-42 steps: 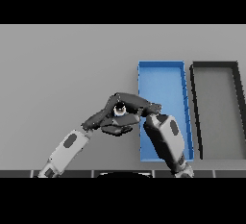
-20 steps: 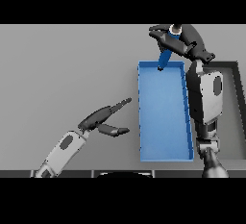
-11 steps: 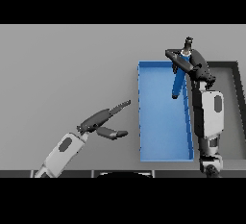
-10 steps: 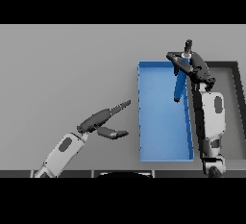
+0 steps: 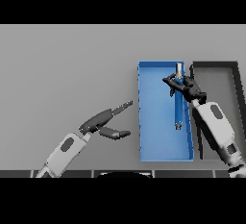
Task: Pick up the blue pipe and place it into the blue bin.
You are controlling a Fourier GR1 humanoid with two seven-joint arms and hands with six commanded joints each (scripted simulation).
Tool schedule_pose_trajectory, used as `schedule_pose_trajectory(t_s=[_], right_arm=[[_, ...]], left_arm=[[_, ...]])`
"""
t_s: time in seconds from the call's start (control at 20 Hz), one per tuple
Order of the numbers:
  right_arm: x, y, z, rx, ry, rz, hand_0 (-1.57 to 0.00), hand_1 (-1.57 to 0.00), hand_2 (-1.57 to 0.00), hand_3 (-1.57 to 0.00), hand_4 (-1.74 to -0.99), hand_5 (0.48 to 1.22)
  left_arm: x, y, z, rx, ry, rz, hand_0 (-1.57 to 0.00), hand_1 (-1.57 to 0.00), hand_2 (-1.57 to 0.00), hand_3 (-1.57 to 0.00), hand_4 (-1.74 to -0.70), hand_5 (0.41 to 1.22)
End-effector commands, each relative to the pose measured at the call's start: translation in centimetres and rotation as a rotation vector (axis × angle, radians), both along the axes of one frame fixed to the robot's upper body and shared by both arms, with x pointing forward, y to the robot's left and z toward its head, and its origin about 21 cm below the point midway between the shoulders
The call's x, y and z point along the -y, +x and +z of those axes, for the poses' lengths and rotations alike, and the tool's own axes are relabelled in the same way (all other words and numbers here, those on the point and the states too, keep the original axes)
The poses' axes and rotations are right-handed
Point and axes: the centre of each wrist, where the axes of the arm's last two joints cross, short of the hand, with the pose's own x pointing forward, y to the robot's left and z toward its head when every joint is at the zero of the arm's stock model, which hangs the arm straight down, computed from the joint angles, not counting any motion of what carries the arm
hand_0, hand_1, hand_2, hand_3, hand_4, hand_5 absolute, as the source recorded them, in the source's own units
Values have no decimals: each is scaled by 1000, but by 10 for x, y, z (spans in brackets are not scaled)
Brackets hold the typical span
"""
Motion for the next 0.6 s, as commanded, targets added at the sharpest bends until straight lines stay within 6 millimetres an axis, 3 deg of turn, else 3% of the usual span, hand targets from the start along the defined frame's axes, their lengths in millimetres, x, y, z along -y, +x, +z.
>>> schedule_pose_trajectory(t_s=[0.0, 0.1, 0.25, 0.55], right_arm=[[1, -1, -2, -42, 9, 10, -937, -884, -853, -516, -1404, 1159], [2, 0, 1, -88, -1, 14, -599, -566, -545, -330, -1302, 1182], [-4, -7, 10, -59, -134, 177, -306, -289, -279, -169, -1215, 1044], [-8, -8, 11, -39, -230, 241, -98, -75, -72, -43, -1188, 861]], left_arm=[[-3, 1, -1, 2, 9, 6, 1, 1, 1, 1, -829, 476], [-1, -1, 1, 11, -4, 3, 1, 1, 1, 1, -828, 476], [-4, 0, 3, 6, -5, -1, 1, 1, 1, 1, -829, 477], [-5, 0, 1, 7, -3, 13, 1, 1, 1, 1, -832, 471]])
